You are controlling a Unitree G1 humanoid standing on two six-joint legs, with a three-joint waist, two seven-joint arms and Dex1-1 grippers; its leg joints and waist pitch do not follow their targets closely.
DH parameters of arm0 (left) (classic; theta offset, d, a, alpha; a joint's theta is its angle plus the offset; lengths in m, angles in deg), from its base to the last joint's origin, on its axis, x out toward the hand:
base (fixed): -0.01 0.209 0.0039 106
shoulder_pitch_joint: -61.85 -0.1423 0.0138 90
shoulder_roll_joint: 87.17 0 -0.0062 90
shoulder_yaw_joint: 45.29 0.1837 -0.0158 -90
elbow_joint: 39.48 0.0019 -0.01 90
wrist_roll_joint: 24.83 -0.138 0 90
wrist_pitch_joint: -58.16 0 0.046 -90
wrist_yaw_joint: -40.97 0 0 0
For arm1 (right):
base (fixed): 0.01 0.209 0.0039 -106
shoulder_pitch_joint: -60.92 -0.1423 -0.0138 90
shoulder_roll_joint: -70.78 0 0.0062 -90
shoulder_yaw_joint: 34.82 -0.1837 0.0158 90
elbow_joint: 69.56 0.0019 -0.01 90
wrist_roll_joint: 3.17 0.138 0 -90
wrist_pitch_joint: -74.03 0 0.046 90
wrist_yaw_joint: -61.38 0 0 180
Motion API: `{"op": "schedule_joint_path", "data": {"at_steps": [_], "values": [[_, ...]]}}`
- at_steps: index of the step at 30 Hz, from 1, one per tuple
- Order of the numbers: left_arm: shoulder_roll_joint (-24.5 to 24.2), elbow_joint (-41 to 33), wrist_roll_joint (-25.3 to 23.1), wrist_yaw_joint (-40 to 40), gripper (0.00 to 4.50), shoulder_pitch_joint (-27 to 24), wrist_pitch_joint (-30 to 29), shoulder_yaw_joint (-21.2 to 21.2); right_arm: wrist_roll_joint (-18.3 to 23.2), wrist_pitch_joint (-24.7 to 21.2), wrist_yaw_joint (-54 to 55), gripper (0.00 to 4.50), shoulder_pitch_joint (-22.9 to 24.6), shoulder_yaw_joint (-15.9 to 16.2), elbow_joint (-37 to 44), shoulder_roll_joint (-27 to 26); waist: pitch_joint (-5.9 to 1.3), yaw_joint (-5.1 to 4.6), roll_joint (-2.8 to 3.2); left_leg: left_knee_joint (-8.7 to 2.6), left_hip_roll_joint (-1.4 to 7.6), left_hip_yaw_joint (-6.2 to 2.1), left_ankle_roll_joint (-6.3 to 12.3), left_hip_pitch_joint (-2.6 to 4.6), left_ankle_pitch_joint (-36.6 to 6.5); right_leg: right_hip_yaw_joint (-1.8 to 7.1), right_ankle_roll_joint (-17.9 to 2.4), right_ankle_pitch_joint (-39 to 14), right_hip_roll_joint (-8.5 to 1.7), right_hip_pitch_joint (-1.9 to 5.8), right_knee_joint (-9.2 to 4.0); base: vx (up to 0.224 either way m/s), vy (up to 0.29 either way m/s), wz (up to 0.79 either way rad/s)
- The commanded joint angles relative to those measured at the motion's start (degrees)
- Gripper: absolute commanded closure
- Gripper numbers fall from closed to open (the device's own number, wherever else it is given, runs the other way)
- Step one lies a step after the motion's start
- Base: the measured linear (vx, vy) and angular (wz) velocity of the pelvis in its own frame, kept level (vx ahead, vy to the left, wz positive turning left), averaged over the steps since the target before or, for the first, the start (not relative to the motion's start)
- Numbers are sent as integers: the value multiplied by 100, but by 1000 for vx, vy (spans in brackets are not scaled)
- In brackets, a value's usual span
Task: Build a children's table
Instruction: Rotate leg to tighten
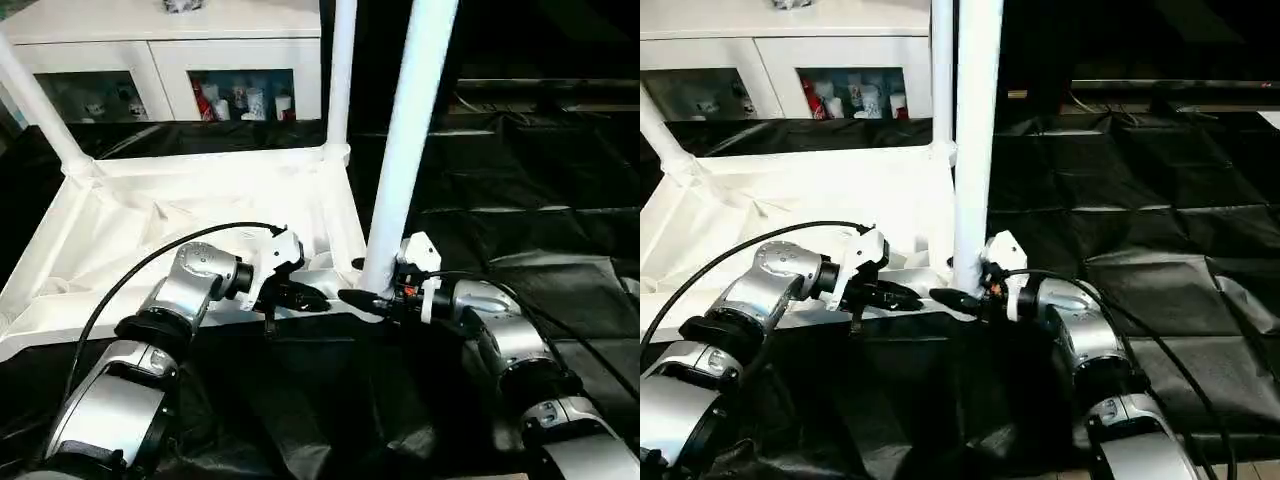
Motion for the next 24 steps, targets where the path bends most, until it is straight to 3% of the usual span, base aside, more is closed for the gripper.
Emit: {"op": "schedule_joint_path", "data": {"at_steps": [1, 4, 6, 8, 9, 11, 15, 21, 22, 24], "values": [[82, -45, 148, -15, 450, -86, -36, -4, -17, -99, 26, 179, 114, 47, 89, -52, -377, 16, -51, -421, 413, -231, 399, 182, -1106, 217, -1600, -191, -358, 229, -316, 0, 0, 0], [172, 91, 14, 527, 450, -8, -62, -56, -284, 17, 913, 181, 51, -13, -181, -160, -368, 3, -56, -439, 422, -233, 307, 194, -1165, 222, -1572, -345, -363, 208, -332, 0, 0, 0], [321, 374, -95, 1298, 450, 157, -87, -161, -430, -87, 2178, 186, -61, -244, -577, -398, -346, -20, -51, -467, 413, -235, 171, 211, -1408, 231, -1515, -742, -362, 189, -373, 0, 0, 0], [493, 559, -187, 1945, 450, 301, -149, -216, -513, -178, 3061, 187, -85, -380, -782, -617, -325, -55, -63, -501, 406, -261, -107, 252, -1745, 254, -1333, -1398, -391, 168, -453, 0, 0, 0], [578, 602, -198, 2146, 450, 350, -196, -237, -530, -225, 3329, 187, -89, -414, -827, -701, -310, -59, -46, -509, 401, -263, -156, 271, -1832, 263, -1293, -1536, -388, 136, -479, 0, 0, 0], [718, 657, -207, 2449, 450, 419, -280, -270, -558, -312, 3756, 187, -117, -458, -892, -823, -303, -67, -55, -540, 402, -285, -254, 273, -1988, 266, -1105, -1835, -390, 143, -522, 0, 0, 0], [1121, 801, -283, 3366, 450, 569, -310, -285, -590, -503, 4629, 187, -338, -526, -1106, -1158, -311, -67, -20, -551, 394, -299, -303, 282, -2089, 269, -1028, -1728, -374, 122, -528, 0, 0, 0], [1342, 894, -294, 3502, 450, 639, -245, -277, -748, -424, 4892, 187, -543, -437, -1271, -1356, -344, -61, -39, -519, 362, -280, -80, 219, -1736, 259, -1055, -1184, -367, 179, -485, 0, 0, 0], [1314, 865, -272, 3366, 450, 621, -222, -277, -707, -305, 4742, 152, -530, -452, -1234, -1331, -343, -52, -58, -510, 364, -273, -7, 208, -1641, 257, -1069, -1081, -370, 188, -479, 0, 0, 0], [1264, 837, -263, 3237, 450, 594, -168, -269, -624, -259, 4500, 131, -515, -466, -1186, -1299, -345, -45, -46, -502, 366, -272, 69, 200, -1557, 251, -1095, -1019, -375, 196, -471, 0, 0, 0]]}}
